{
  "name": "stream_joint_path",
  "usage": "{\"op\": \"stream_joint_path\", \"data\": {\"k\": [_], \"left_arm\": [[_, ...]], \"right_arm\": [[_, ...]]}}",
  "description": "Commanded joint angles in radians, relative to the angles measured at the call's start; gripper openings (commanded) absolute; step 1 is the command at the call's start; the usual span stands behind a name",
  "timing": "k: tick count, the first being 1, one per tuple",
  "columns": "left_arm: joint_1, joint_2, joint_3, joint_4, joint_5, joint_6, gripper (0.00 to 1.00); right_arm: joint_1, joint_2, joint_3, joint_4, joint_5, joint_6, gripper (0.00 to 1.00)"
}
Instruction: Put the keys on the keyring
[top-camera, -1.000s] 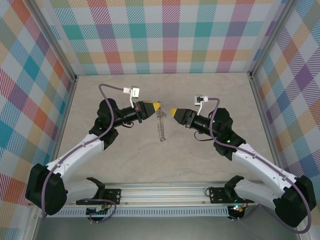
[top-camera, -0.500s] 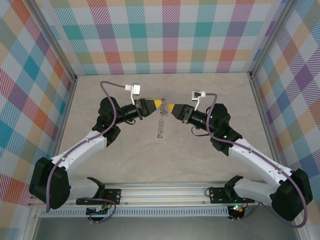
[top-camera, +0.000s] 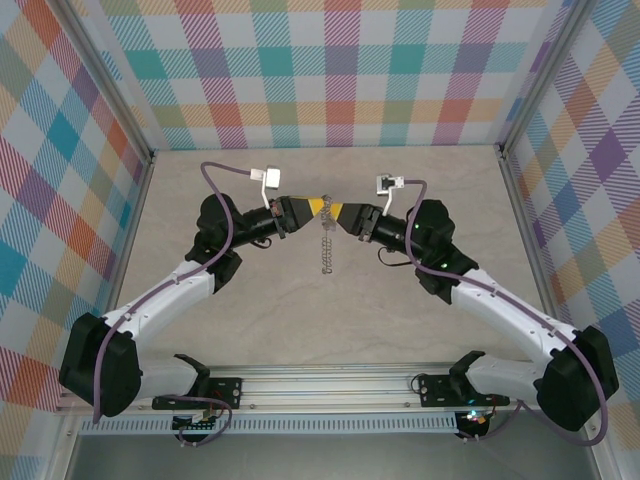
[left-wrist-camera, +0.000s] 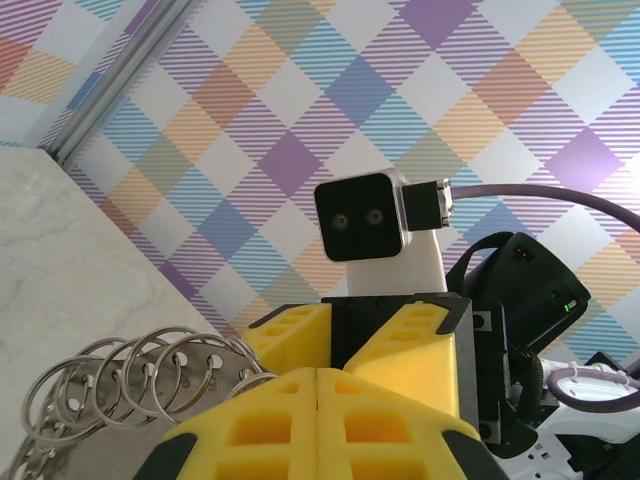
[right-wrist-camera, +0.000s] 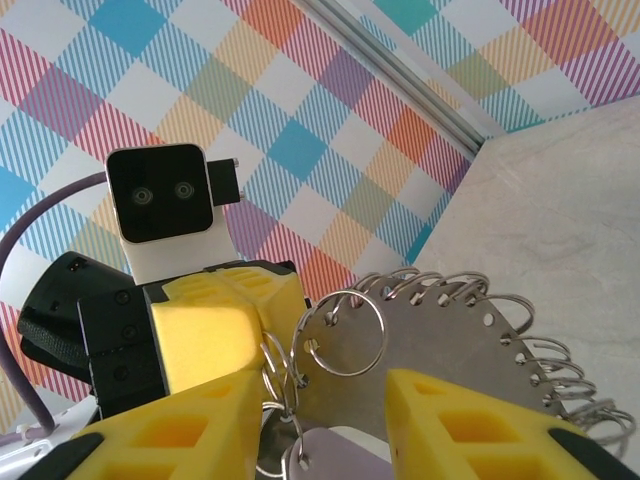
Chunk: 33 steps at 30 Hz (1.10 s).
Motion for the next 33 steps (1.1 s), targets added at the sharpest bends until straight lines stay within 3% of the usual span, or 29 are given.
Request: {"op": "stream_joint_path", "data": {"k": [1, 14, 19, 25, 31, 33], "left_arm": [[0.009, -0.004, 0.030, 0.078, 0.016, -0.006, 0.00], [0.008, 0.017, 0.040, 0.080, 0.018, -0.004, 0.00], [0.008, 0.025, 0.045, 0.082, 0.018, -0.004, 0.00], [0.009, 0.034, 0.050, 0.086, 0.016, -0.006, 0.00], [0.009, 0.020, 0.084, -0.035, 0.014, 0.078, 0.00], [0.010, 0.009, 0.112, -0.129, 0.009, 0.144, 0.17]], "right_arm": [[0.005, 0.009, 0.042, 0.060, -0.029, -0.016, 0.37], [0.005, 0.040, 0.055, 0.068, -0.053, -0.013, 0.30], [0.006, 0.044, 0.053, 0.064, -0.054, -0.016, 0.20], [0.005, 0.037, 0.048, 0.040, -0.050, -0.024, 0.00], [-0.012, 0.022, 0.087, -0.094, -0.050, -0.098, 0.00], [-0.034, 0.022, 0.115, -0.155, -0.075, -0.131, 0.00]]}}
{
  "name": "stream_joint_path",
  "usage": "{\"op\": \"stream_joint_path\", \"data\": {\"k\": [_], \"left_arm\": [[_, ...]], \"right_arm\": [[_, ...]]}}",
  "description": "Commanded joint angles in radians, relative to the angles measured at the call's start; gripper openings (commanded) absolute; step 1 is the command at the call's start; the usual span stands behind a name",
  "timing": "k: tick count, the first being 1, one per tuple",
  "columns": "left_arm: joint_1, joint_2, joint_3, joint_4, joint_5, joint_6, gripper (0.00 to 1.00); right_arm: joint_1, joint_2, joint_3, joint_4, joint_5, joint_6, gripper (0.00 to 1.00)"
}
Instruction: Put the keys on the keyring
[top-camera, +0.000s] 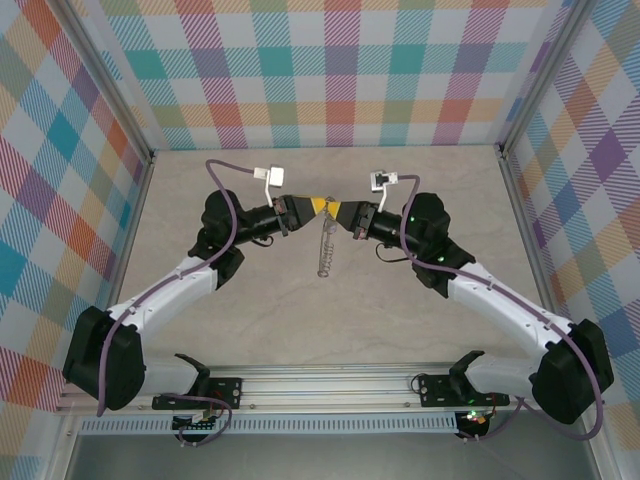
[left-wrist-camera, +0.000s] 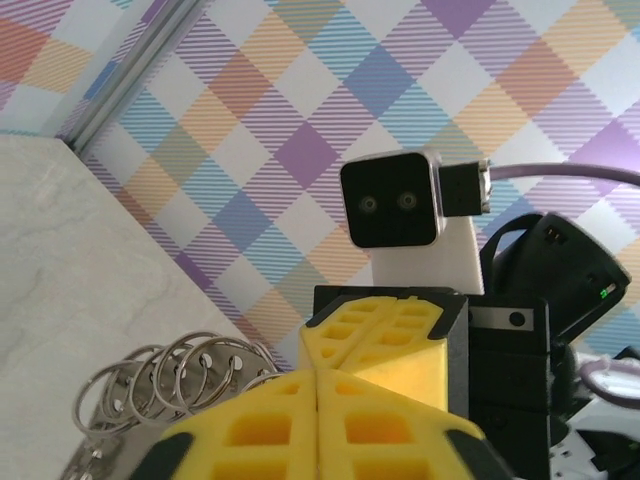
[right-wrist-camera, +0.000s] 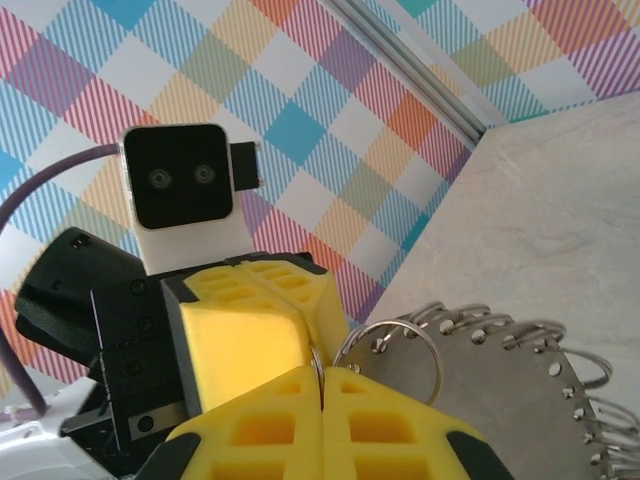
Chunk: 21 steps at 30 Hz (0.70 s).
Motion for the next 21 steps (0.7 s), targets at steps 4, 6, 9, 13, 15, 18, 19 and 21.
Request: {"op": "stream_joint_path", "data": {"k": [4, 6, 9, 13, 15, 18, 19, 21], "left_arm": [[0.013, -0.048, 0.138, -0.261, -0.003, 0.240, 0.40], [0.024, -0.039, 0.176, -0.338, 0.021, 0.293, 0.47], [0.042, -0.009, 0.234, -0.416, 0.080, 0.347, 0.52], [0.051, 0.048, 0.313, -0.513, 0.164, 0.417, 0.56], [0.052, 0.078, 0.359, -0.569, 0.211, 0.456, 0.56], [0.052, 0.116, 0.426, -0.651, 0.255, 0.514, 0.53], [0.052, 0.125, 0.443, -0.668, 0.266, 0.524, 0.50], [0.053, 0.146, 0.479, -0.703, 0.291, 0.545, 0.43]], "right_arm": [[-0.091, -0.005, 0.119, -0.203, -0.133, -0.135, 0.00], [-0.128, 0.011, 0.169, -0.276, -0.204, -0.183, 0.00], [-0.171, 0.040, 0.245, -0.380, -0.285, -0.254, 0.00], [-0.210, 0.089, 0.339, -0.488, -0.389, -0.338, 0.00], [-0.224, 0.119, 0.390, -0.532, -0.438, -0.379, 0.00], [-0.238, 0.163, 0.438, -0.572, -0.501, -0.422, 0.00], [-0.241, 0.174, 0.448, -0.577, -0.507, -0.429, 0.00], [-0.247, 0.202, 0.462, -0.573, -0.533, -0.430, 0.00]]}}
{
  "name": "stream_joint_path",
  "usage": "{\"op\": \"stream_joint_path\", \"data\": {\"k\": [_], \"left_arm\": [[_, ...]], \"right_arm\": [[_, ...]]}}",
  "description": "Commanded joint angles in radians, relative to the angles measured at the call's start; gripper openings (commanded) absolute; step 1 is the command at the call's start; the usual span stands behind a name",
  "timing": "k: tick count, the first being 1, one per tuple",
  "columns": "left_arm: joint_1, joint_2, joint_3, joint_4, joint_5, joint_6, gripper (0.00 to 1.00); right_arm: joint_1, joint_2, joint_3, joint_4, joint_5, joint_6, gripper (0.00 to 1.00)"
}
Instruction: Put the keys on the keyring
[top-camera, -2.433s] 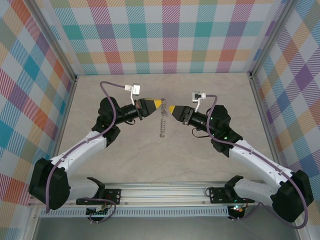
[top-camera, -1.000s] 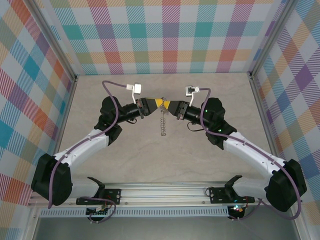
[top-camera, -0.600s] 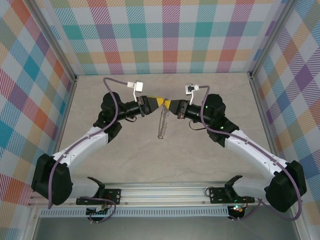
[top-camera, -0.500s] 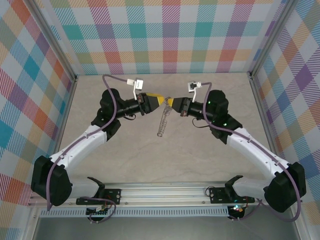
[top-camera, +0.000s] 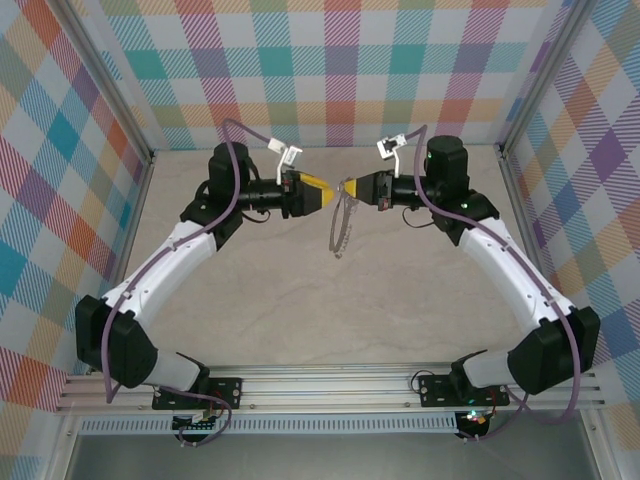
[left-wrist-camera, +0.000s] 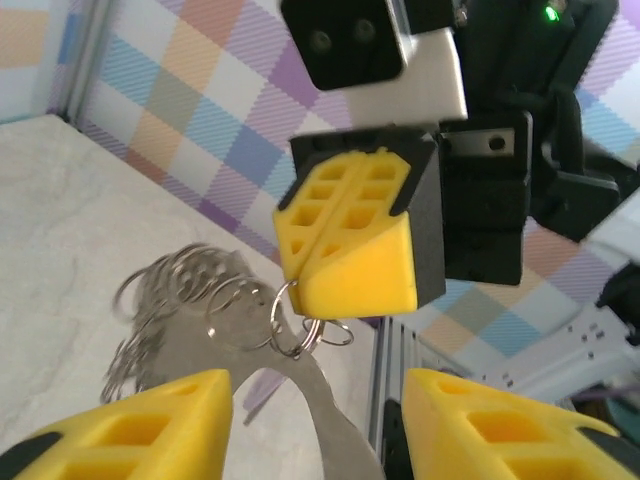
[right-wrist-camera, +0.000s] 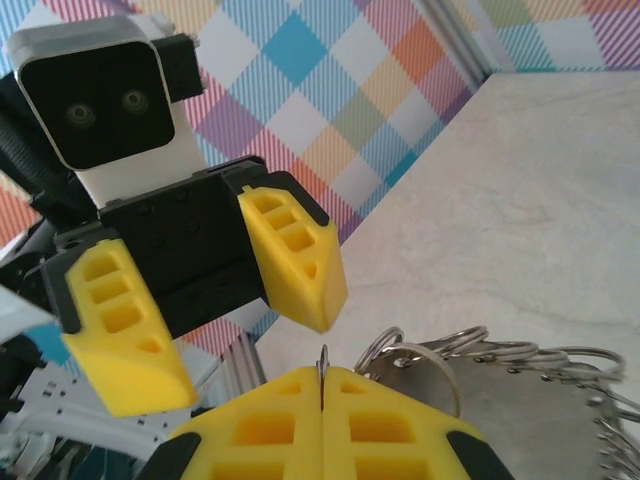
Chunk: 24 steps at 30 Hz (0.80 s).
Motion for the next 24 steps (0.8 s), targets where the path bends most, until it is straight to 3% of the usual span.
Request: {"op": "stream_joint_path", "data": {"k": [1, 9, 24], "left_arm": [[0.012, 0.020, 0.073, -0.109, 0.089, 0.088, 0.41], [0.036, 0.067, 0.138, -0.174, 0.116, 0.132, 0.38], [0.060, 0.118, 0.140, -0.111, 0.182, 0.083, 0.37]], "right_arm": [[-0.012, 0.034, 0.049, -0.034, -0.113, -0.062, 0.00], [-0.014, 0.083, 0.045, 0.039, -0.149, -0.026, 0.00], [-0.016, 0.095, 0.020, 0.152, -0.179, 0.045, 0.00]]}}
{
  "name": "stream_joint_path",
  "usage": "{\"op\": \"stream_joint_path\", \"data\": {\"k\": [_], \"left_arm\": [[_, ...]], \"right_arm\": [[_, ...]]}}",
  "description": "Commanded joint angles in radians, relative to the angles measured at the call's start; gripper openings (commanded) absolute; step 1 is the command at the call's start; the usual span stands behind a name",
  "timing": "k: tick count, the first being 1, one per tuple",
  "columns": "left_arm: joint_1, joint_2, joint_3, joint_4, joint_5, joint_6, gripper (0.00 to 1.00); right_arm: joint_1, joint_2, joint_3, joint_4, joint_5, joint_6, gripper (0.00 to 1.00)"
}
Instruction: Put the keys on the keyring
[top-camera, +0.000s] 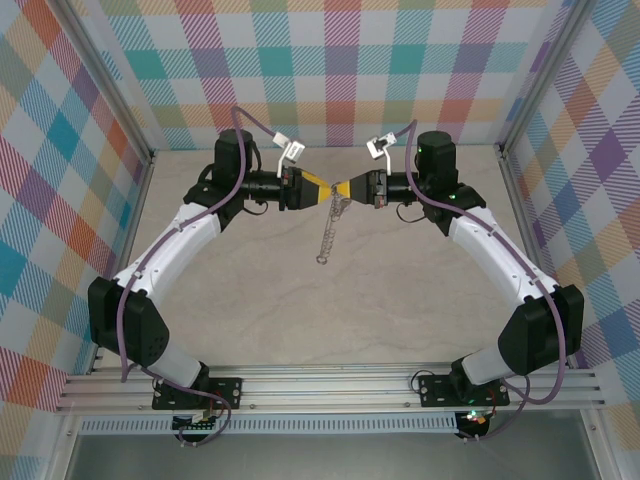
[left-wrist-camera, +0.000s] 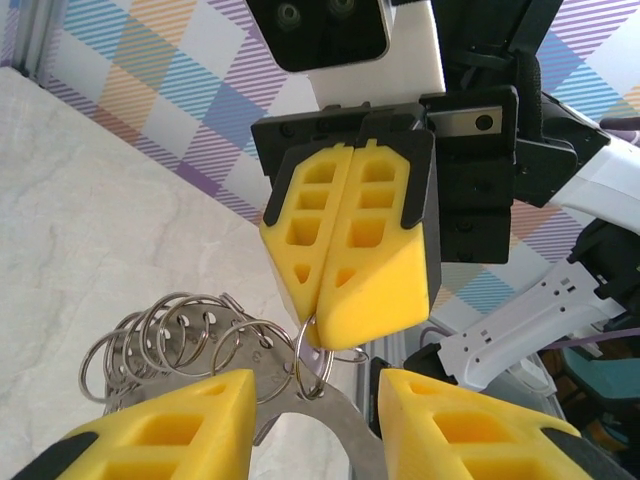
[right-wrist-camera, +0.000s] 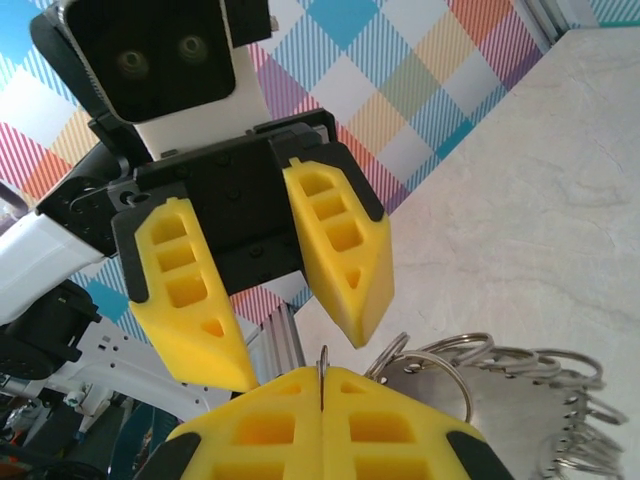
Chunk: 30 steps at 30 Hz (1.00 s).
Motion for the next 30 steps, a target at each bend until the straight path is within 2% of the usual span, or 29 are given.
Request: {"op": "stream_joint_path", "data": {"k": [1, 11, 19, 27, 30], "left_arm": [[0.008, 0.010, 0.021, 0.047, 0.045, -0.024, 0.37], [0.004, 0.019, 0.004, 0.161, 0.051, -0.110, 0.36], [-0.013, 0.038, 0.009, 0.171, 0.052, -0.121, 0.32], [-0.023, 0.048, 0.006, 0.179, 0.052, -0.125, 0.20], [-0.028, 0.050, 0.008, 0.187, 0.051, -0.130, 0.10]], "right_arm": [[-0.006, 0.007, 0.002, 0.081, -0.041, 0.023, 0.00], [-0.006, 0.018, -0.005, 0.111, -0.051, 0.046, 0.00], [-0.006, 0.018, -0.007, 0.123, -0.049, 0.051, 0.00], [-0.006, 0.016, -0.012, 0.121, -0.044, 0.048, 0.00], [-0.006, 0.016, -0.015, 0.124, -0.045, 0.048, 0.00]]}}
